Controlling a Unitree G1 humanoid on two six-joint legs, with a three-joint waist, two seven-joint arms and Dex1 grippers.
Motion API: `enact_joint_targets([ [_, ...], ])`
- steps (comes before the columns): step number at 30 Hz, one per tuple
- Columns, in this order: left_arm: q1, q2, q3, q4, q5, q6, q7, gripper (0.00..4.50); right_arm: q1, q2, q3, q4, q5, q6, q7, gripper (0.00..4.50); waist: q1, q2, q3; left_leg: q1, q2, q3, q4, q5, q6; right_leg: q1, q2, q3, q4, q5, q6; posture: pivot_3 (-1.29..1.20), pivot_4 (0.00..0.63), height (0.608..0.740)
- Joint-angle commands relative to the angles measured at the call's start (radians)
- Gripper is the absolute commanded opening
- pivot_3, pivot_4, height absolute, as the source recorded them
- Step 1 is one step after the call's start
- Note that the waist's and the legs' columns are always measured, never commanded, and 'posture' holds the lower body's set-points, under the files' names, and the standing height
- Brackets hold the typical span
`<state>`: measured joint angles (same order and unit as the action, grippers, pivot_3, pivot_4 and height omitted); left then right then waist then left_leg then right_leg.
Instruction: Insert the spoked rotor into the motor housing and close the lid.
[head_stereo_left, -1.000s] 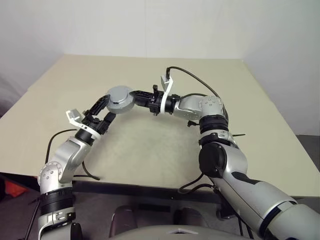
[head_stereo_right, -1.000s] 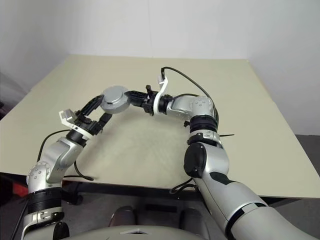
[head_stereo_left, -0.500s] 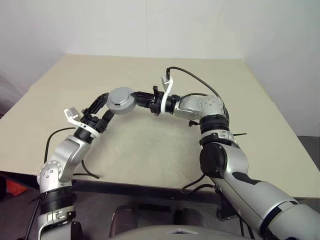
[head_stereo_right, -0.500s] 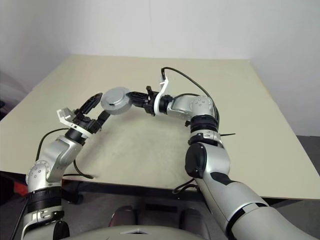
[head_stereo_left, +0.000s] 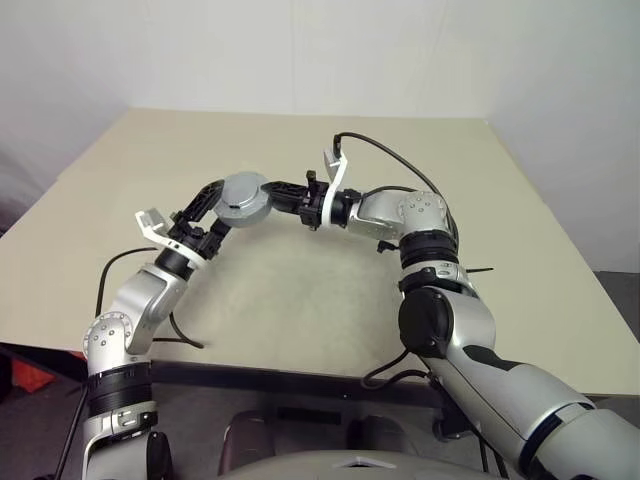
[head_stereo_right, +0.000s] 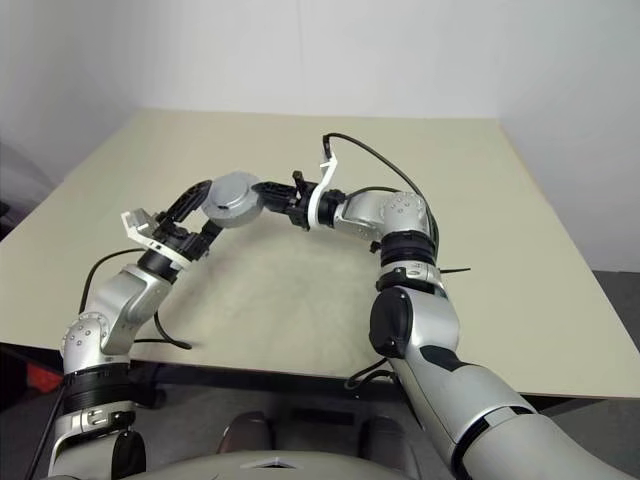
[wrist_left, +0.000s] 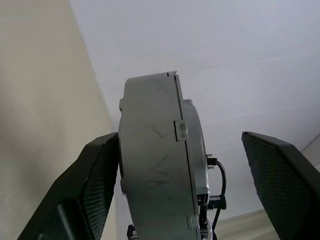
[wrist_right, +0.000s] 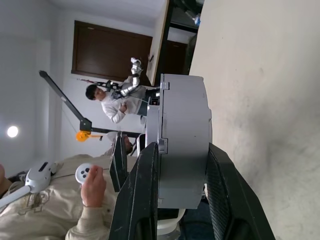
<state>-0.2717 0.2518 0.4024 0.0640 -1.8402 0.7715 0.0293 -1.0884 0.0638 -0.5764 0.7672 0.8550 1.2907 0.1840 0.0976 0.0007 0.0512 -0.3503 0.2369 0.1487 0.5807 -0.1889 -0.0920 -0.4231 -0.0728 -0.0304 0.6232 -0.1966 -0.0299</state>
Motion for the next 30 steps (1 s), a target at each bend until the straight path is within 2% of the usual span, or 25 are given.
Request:
enact_joint_targets([
  [1,-0.029,-0.001,0.010,-0.016,0.002,0.002,-0.016,4.06,-0.022,0.004,-0.005,-0.052,0.043,-0.006,0.025,1.10,0.000,0.000,0.000,0.000,0.000,0.000,0.000,0.000,0.000,0.000,0.000,0.000,0.000,0.000,0.000,0.00,0.000,0.740],
  [4,-0.029,-0.002,0.012,-0.016,0.009,0.002,-0.014,3.46,-0.021,0.007,-0.007,-0.055,0.045,-0.007,0.024,1.10,0.000,0.000,0.000,0.000,0.000,0.000,0.000,0.000,0.000,0.000,0.000,0.000,0.000,0.000,0.000,0.00,0.000,0.740],
  [8,-0.021,-0.004,0.017,-0.021,0.018,0.000,-0.012,2.22,-0.019,0.007,-0.005,-0.057,0.044,-0.010,0.024,1.10,0.000,0.000,0.000,0.000,0.000,0.000,0.000,0.000,0.000,0.000,0.000,0.000,0.000,0.000,0.000,0.00,0.000,0.740],
  [9,-0.018,-0.004,0.020,-0.020,0.019,0.000,-0.010,2.11,-0.019,0.008,-0.006,-0.058,0.044,-0.011,0.024,1.10,0.000,0.000,0.000,0.000,0.000,0.000,0.000,0.000,0.000,0.000,0.000,0.000,0.000,0.000,0.000,0.00,0.000,0.740],
  [17,-0.008,-0.004,0.026,-0.031,0.019,0.000,-0.002,2.11,-0.019,0.006,0.014,-0.060,0.030,-0.021,0.035,1.10,0.000,0.000,0.000,0.000,0.000,0.000,0.000,0.000,0.000,0.000,0.000,0.000,0.000,0.000,0.000,0.00,0.000,0.740],
  [23,-0.006,-0.012,0.030,-0.034,0.018,-0.007,0.005,2.11,0.005,0.000,0.078,-0.094,-0.005,-0.075,0.086,1.10,0.000,0.000,0.000,0.000,0.000,0.000,0.000,0.000,0.000,0.000,0.000,0.000,0.000,0.000,0.000,0.00,0.000,0.740],
  [24,-0.006,-0.014,0.030,-0.034,0.019,-0.009,0.007,2.11,0.008,0.000,0.085,-0.097,-0.008,-0.086,0.092,1.84,0.000,0.000,0.000,0.000,0.000,0.000,0.000,0.000,0.000,0.000,0.000,0.000,0.000,0.000,0.000,0.00,0.000,0.740],
  [29,0.003,-0.020,0.036,-0.035,0.034,-0.020,0.021,2.11,0.018,0.003,0.132,-0.118,-0.050,-0.151,0.089,3.36,0.000,0.000,0.000,0.000,0.000,0.000,0.000,0.000,0.000,0.000,0.000,0.000,0.000,0.000,0.000,0.00,0.000,0.740],
  [30,0.006,-0.018,0.036,-0.035,0.045,-0.021,0.023,2.11,0.022,0.003,0.141,-0.117,-0.062,-0.171,0.085,3.36,0.000,0.000,0.000,0.000,0.000,0.000,0.000,0.000,0.000,0.000,0.000,0.000,0.000,0.000,0.000,0.00,0.000,0.740],
])
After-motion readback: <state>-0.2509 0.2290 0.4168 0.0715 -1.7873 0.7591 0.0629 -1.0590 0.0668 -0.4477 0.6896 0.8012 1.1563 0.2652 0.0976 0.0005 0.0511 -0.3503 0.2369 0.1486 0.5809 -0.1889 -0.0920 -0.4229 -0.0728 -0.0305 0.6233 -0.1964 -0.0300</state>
